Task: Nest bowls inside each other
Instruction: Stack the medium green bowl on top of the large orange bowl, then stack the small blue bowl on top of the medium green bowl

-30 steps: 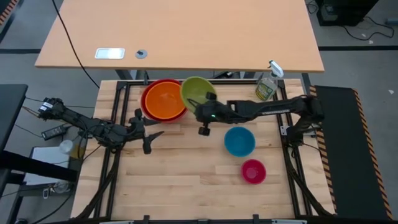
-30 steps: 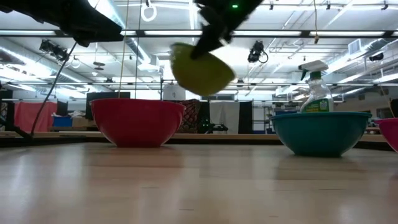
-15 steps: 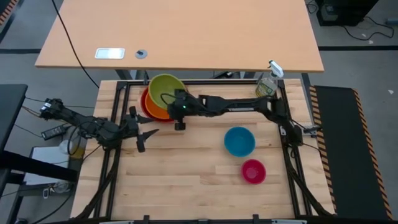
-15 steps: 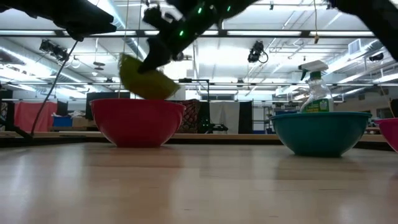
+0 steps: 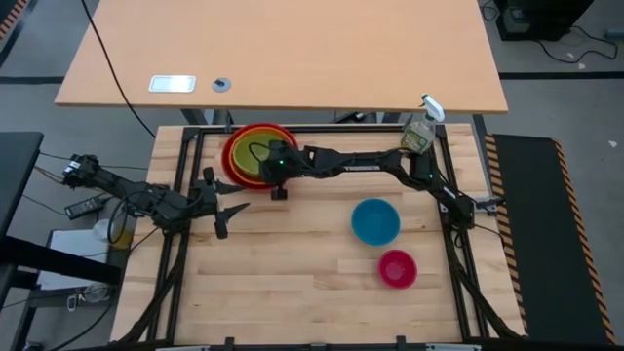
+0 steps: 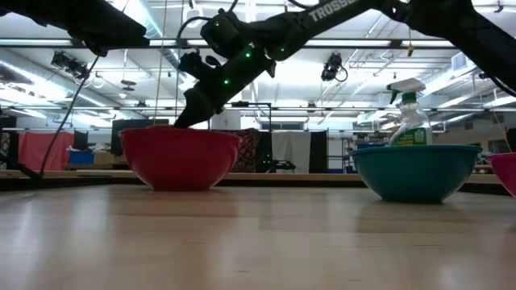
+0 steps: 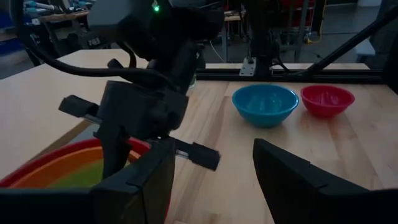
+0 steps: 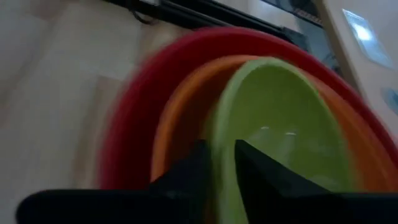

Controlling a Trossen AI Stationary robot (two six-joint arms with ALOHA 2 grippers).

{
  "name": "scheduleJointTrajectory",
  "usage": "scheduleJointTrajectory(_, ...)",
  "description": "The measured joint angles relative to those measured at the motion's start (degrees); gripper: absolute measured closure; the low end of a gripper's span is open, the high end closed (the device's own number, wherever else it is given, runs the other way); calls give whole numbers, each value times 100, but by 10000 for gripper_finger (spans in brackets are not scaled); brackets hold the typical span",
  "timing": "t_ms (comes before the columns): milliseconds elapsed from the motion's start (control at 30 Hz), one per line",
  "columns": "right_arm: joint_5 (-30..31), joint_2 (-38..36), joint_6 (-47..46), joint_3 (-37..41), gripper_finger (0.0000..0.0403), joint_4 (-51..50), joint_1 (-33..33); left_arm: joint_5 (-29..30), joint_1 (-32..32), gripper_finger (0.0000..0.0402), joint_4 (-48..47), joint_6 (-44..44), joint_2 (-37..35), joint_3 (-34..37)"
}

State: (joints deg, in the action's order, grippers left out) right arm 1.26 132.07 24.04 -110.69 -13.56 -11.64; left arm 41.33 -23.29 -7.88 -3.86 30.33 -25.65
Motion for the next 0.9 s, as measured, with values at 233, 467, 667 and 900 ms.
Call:
scheduleJointTrajectory(233,229,-320,-16,0,242,-409,169,1,0,182,10,0,0,0)
scheduleJointTrajectory(467,399,-1054,-400,-4,217,-1586,427,1,0,182,-23,-32,2,0)
scheduleJointTrajectory(667,1156,-1595,-872,321,222,-3124,866,1,-4,182,-208,-245,4,0)
scheduleJointTrajectory(900,1457,-2402,-1465,1800,222,-3888,1486,1,-4,182,-229,-356,4,0)
